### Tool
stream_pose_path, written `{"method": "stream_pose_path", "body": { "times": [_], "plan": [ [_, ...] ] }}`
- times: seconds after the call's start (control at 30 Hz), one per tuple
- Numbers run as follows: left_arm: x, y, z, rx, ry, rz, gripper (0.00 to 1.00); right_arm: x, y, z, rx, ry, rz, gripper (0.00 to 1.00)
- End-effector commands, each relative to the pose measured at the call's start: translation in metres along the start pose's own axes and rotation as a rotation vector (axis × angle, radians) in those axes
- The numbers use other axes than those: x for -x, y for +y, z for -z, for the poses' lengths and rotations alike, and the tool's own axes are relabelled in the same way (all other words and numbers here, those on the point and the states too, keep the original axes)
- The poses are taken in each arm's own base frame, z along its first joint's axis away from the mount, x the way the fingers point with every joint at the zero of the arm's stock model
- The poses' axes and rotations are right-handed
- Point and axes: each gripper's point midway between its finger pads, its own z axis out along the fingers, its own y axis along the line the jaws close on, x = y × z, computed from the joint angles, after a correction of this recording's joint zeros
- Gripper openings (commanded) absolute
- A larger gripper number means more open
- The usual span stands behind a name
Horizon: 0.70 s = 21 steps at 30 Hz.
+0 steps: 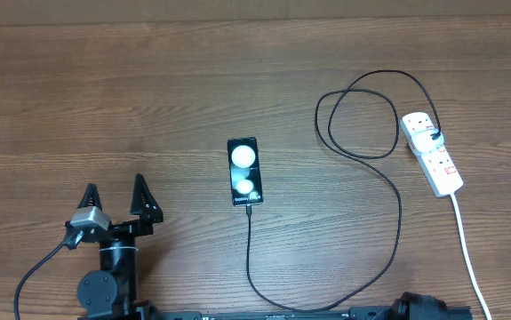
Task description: Plug charger to phone and switch on socket
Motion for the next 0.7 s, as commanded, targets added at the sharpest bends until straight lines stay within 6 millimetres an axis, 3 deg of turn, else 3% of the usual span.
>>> {"method": "stream_pose_path", "body": {
  "times": [0.0, 0.1, 0.2, 0.33, 0.4, 0.5, 0.67],
  "plan": [
    [-0.001, 0.000, 0.001, -0.003, -0.001, 0.008, 1.00, 0.012, 0.006, 0.005, 0.000, -0.047, 0.041, 0.28],
    [-0.013, 0.005, 0.001, 0.016, 0.049, 0.013, 0.99, 0.026, 0.011, 0.006, 0.017, -0.104, 0.082, 0.48],
    [-0.034, 0.013, 0.003, 0.050, 0.134, 0.020, 0.99, 0.038, 0.015, 0.006, 0.033, -0.155, 0.119, 1.00],
    [-0.045, 0.018, 0.005, 0.074, 0.176, 0.022, 1.00, 0.042, 0.011, -0.002, 0.040, -0.201, 0.159, 1.00],
    [-0.045, 0.018, 0.005, 0.073, 0.176, 0.022, 1.00, 0.033, -0.003, -0.012, 0.007, -0.195, 0.148, 1.00],
    [-0.045, 0.018, 0.005, 0.074, 0.176, 0.022, 1.00, 0.000, -0.038, -0.032, -0.074, -0.133, 0.094, 1.00],
    [-0.045, 0.018, 0.005, 0.074, 0.175, 0.022, 0.99, -0.089, -0.106, -0.063, -0.207, 0.037, -0.034, 1.00]
  ]
}}
